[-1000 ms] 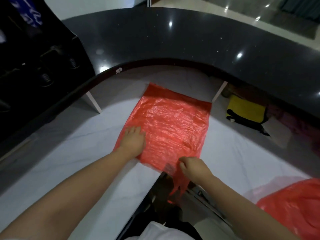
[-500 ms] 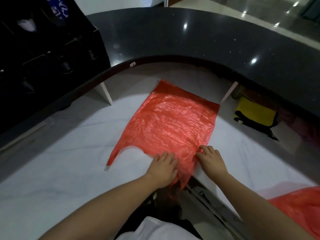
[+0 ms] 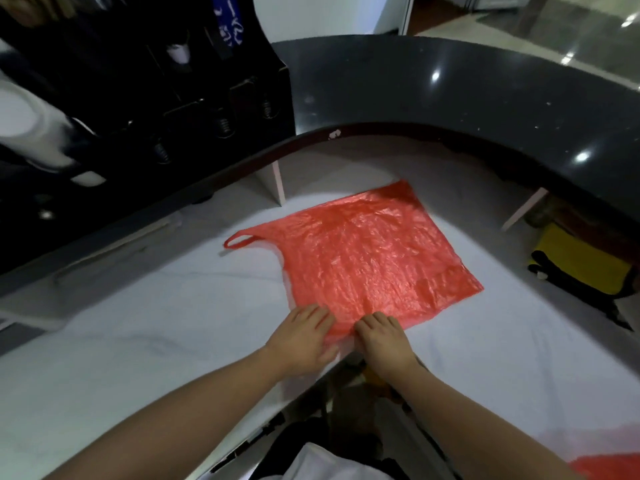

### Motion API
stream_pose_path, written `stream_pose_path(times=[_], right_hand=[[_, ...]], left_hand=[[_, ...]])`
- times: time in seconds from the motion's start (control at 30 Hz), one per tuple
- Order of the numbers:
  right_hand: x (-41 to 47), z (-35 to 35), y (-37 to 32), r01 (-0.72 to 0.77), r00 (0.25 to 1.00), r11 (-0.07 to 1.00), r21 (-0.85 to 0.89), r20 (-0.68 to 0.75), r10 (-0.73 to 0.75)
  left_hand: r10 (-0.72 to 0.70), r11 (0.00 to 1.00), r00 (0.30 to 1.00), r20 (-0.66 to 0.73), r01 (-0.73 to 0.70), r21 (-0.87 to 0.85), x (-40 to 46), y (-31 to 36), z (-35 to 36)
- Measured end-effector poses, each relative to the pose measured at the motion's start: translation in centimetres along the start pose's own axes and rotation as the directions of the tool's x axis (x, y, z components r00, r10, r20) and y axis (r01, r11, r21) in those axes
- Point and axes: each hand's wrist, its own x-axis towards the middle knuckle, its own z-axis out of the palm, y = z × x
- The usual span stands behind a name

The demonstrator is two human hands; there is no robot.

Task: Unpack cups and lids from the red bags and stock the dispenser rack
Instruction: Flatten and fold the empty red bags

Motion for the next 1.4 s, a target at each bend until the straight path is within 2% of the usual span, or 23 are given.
stream_pose_path(times=[0.13,0.27,0.37,0.43,0.5,0.63,0.73,0.83,0.93,1.03,1.17,1.23,1.3,1.4], right_hand=[[0.9,0.3,-3.3,0.072,0.997,0.997,0.038,-0.033,-0.071],[0.4,1.1,-2.4,0.163,0.986,0.984,0.074,0.018,-0.165],[-0.9,1.2,0.4,0.173,0.982,0.984,0.050,0.068,-0.176],[-2.0,1.0,2.6,0.175,0.982,0.984,0.026,0.061,-0.176],[-3.1,0.7,4.8,0.158,0.984,0.987,-0.019,0.081,-0.156],[-5.1,0.3,8.1,0.039,0.988,0.996,-0.074,0.149,-0.028],[-5.7,0.2,8.4,-0.022,0.989,0.999,-0.049,0.146,0.029],[-5.5,-0.4,7.7,0.010,0.996,1.000,0.001,0.086,-0.010],[-5.0,-1.3,7.1,0.012,0.999,0.999,0.035,0.052,-0.014],[-4.6,-2.5,7.0,-0.036,0.995,0.993,0.109,0.101,0.025],[-5.0,-3.3,7.7,-0.128,0.980,0.959,0.252,0.182,0.083],[-5.3,-3.7,8.3,-0.198,0.959,0.929,0.314,0.258,0.117],[-5.6,-3.9,9.0,-0.210,0.951,0.909,0.360,0.292,0.104],[-5.8,-3.6,9.6,-0.083,0.956,0.934,0.348,0.292,-0.024]], left_hand=[[-0.092,0.995,0.986,0.139,0.087,0.038,-3.0,-0.5,1.9],[-0.062,0.996,0.996,0.068,0.057,0.063,-4.7,-1.1,1.9],[-0.100,0.995,0.995,0.014,0.100,0.010,-5.8,-2.6,1.7],[-0.141,0.990,0.990,0.008,0.141,-0.023,-7.1,-4.1,1.5],[-0.166,0.985,0.986,-0.032,0.167,0.039,-8.9,-5.9,1.0],[-0.245,0.966,0.969,-0.026,0.246,0.081,-11.7,-8.4,0.3],[-0.209,0.977,0.978,0.022,0.208,0.032,-10.9,-7.2,0.6],[-0.127,0.991,0.986,0.103,0.131,-0.025,-8.0,-3.8,1.4],[-0.024,1.000,0.994,0.108,0.021,0.020,-4.8,-0.2,2.1],[-0.020,0.999,0.992,0.128,0.014,0.047,-2.6,2.2,2.2],[-0.013,0.999,0.999,0.049,0.015,-0.035,-1.0,2.7,0.6],[-0.057,0.993,0.994,0.089,0.066,-0.101,-0.6,2.1,-0.9],[-0.060,0.966,0.975,0.215,0.111,-0.233,-0.3,1.1,-2.5],[0.050,0.924,0.918,0.394,0.108,-0.367,0.1,-0.5,-4.9]])
